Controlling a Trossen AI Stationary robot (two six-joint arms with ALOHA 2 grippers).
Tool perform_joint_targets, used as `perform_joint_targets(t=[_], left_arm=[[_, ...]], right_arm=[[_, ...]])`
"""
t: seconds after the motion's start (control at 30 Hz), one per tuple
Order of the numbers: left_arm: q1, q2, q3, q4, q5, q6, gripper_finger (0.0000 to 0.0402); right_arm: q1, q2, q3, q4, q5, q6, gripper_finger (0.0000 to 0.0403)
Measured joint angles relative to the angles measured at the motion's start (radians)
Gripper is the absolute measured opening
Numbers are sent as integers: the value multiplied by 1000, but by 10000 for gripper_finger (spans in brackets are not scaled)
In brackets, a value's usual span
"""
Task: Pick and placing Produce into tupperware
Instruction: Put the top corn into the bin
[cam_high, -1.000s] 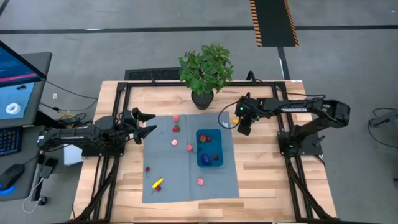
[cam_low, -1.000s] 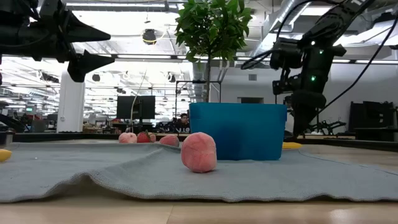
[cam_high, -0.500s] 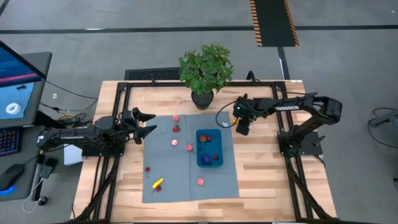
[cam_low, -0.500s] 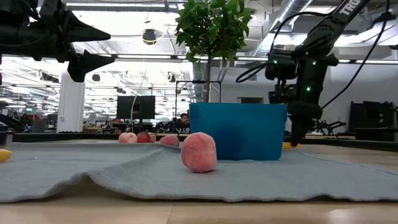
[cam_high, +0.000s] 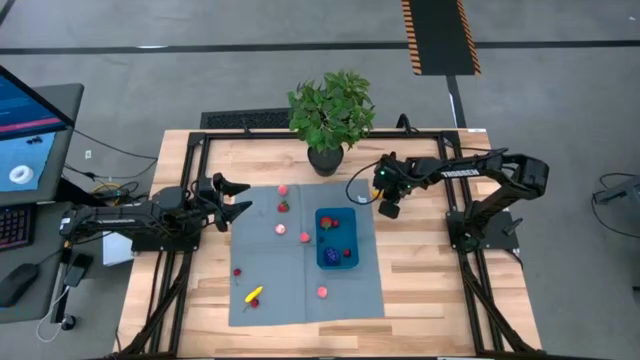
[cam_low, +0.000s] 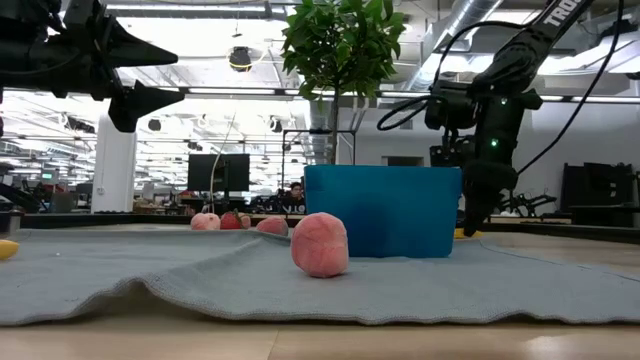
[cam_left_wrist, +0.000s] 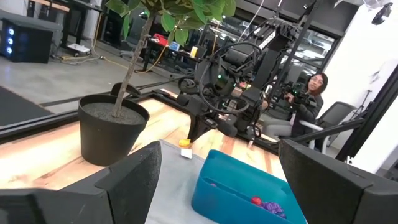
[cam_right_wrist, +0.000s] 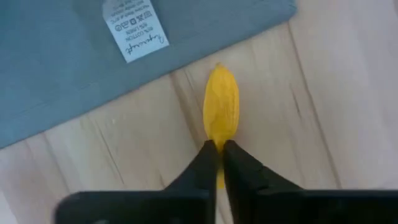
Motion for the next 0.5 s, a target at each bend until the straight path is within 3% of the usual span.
perform_joint_targets(t=[0.1, 0.3, 0.5], left_arm=[[0, 0, 0, 0, 0, 0, 316], [0, 0, 0, 0, 0, 0, 316], [0, 0, 0, 0, 0, -7, 316]], right_arm=[[8, -1, 0, 0, -1, -1, 12], [39, -1, 1, -8, -5, 22, 27], [113, -7, 1, -14, -4, 33, 14]])
